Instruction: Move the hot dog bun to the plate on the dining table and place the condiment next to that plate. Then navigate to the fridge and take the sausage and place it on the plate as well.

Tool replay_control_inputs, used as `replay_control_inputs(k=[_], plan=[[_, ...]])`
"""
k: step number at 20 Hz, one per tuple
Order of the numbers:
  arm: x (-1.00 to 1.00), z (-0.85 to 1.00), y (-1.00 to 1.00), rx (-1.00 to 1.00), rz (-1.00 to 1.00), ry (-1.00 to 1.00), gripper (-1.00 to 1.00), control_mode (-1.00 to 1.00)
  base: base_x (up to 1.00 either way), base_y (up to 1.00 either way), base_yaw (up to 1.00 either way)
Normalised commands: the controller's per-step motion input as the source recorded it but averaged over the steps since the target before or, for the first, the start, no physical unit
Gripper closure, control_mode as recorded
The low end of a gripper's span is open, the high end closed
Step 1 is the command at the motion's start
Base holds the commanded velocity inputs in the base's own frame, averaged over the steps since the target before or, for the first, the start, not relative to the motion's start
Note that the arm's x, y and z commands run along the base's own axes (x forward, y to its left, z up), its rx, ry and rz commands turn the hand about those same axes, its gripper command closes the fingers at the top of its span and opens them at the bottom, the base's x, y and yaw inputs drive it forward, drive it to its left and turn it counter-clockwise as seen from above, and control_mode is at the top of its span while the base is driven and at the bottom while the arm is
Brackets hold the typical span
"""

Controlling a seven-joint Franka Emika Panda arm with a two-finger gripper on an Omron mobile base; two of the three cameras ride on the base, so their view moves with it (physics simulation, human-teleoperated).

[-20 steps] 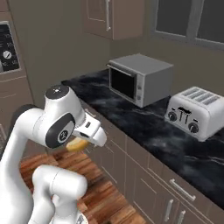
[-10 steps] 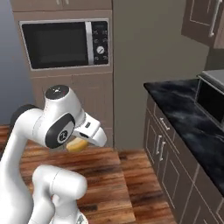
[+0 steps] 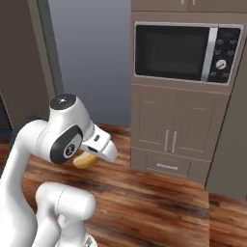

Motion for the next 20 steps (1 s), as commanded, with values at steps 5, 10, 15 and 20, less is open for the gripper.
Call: replay_control_inputs(k=[5, 10, 15, 20], plan=[[0.0, 0.0, 0.0, 0.0, 0.0, 0.0, 1.0, 1.0, 0.0, 0.5, 0.75], [0.0, 0.0, 0.0, 0.0, 0.0, 0.0, 1.0, 1.0, -0.01, 0.48, 0.76], [0.0, 0.0, 0.0, 0.0, 0.0, 0.0, 1.0, 1.0, 0.0, 0.53, 0.76], [0.0, 0.0, 0.0, 0.0, 0.0, 0.0, 1.0, 1.0, 0.0, 0.51, 0.76]])
